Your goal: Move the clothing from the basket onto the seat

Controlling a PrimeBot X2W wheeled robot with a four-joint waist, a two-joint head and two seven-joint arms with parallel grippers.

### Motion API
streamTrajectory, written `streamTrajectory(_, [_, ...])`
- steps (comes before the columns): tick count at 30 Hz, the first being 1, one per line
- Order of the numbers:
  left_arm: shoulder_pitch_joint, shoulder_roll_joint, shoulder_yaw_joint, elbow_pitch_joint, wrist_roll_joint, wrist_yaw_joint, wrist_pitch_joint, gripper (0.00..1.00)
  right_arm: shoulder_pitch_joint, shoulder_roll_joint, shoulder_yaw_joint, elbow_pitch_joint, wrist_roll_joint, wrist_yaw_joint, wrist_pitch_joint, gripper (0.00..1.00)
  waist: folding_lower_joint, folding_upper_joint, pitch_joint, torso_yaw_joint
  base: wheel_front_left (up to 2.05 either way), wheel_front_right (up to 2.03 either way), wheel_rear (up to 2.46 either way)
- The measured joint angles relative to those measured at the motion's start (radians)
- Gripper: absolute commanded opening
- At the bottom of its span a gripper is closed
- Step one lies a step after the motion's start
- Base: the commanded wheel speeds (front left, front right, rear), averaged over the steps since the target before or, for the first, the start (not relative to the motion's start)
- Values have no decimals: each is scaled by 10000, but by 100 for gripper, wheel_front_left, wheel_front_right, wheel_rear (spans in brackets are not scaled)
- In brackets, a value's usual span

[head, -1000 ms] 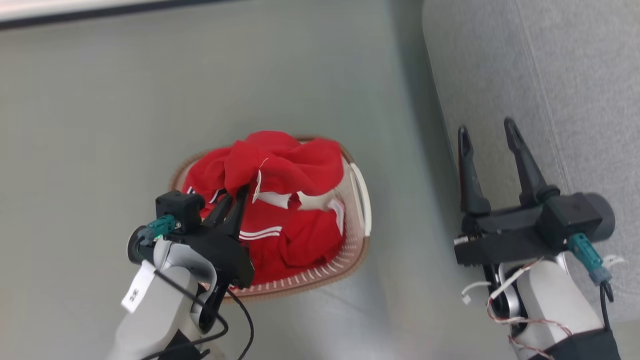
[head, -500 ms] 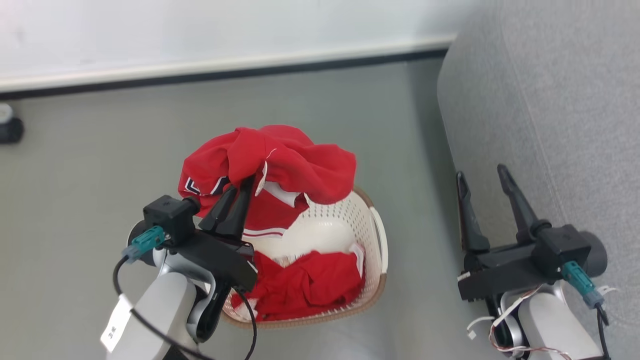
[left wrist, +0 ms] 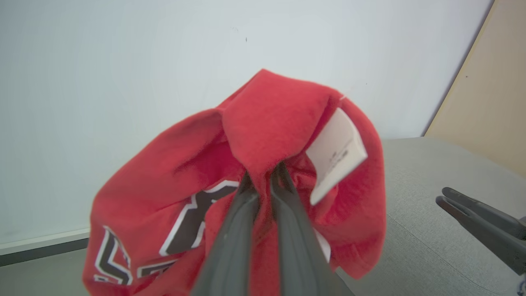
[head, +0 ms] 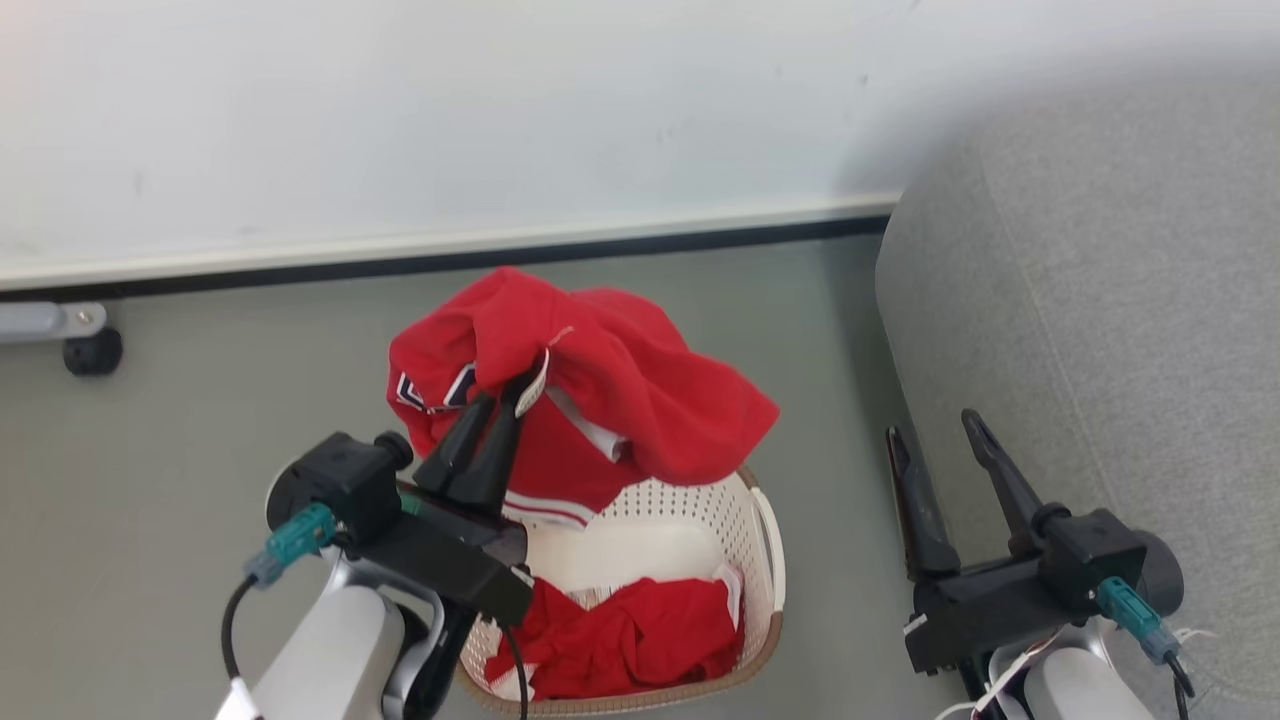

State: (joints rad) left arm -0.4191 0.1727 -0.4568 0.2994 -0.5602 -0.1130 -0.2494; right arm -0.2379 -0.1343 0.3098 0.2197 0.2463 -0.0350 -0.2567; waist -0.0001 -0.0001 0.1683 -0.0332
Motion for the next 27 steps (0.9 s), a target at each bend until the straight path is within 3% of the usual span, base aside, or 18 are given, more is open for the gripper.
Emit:
streamTrajectory(14, [1305,150,-320,-1632,161,445,35,0,848,-82,-65,-79,184,102,0,100,0,-1,-1201,72,0,0,0])
streamTrajectory(27, [1832,303,-376,-2857,178,880,546,0,1102,-146,-71,-385,219,130,2,100,1,1,-1464,129,0,0,0])
